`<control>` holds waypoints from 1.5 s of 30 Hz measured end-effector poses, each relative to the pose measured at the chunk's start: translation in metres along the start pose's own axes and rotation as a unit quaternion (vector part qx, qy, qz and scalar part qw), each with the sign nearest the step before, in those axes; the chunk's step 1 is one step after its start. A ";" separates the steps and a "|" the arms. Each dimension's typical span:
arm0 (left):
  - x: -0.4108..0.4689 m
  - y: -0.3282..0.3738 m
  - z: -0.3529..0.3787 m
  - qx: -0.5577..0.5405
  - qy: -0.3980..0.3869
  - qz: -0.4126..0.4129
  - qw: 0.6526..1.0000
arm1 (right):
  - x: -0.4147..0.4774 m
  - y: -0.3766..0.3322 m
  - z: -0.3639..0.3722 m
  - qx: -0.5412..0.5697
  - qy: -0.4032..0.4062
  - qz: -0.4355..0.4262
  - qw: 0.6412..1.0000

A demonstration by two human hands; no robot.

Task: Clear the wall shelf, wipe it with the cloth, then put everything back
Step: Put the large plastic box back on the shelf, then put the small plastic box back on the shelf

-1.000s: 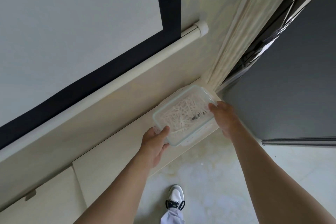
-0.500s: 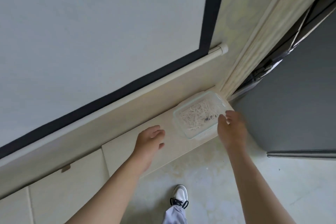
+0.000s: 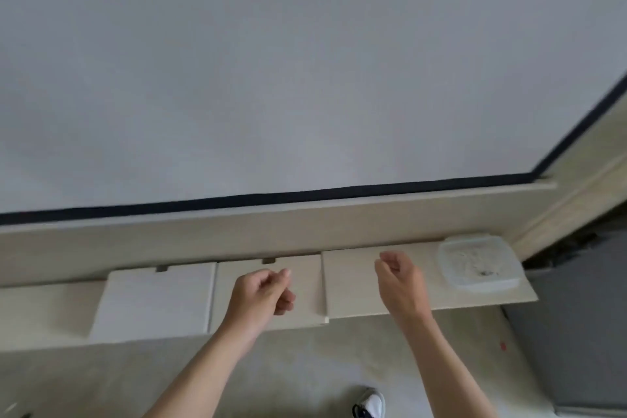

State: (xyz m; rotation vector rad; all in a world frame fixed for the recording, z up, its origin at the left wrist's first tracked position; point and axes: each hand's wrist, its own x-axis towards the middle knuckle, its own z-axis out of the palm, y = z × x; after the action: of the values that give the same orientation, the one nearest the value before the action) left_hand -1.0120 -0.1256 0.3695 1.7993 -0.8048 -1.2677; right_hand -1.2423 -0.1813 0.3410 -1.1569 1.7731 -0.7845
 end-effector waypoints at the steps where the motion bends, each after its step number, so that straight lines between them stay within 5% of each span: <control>1: -0.009 -0.005 -0.030 -0.011 0.013 0.008 1.000 | -0.018 -0.012 0.018 -0.009 -0.012 -0.011 1.000; 17: -0.177 -0.168 -0.440 -0.150 0.282 0.019 0.947 | -0.287 -0.123 0.338 -0.091 -0.239 -0.174 0.951; 29: -0.232 -0.229 -0.577 -0.189 0.405 -0.047 0.894 | -0.378 -0.158 0.505 -0.114 -0.382 -0.199 0.895; 45: -0.135 -0.256 -0.779 -0.153 0.433 -0.150 0.876 | -0.391 -0.221 0.741 -0.140 -0.432 -0.133 0.881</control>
State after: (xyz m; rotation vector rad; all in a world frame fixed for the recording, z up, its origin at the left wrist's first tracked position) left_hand -0.2966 0.2972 0.3670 1.9821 0.1776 -0.5711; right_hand -0.4105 0.0611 0.3270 -1.6340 0.9906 -0.0808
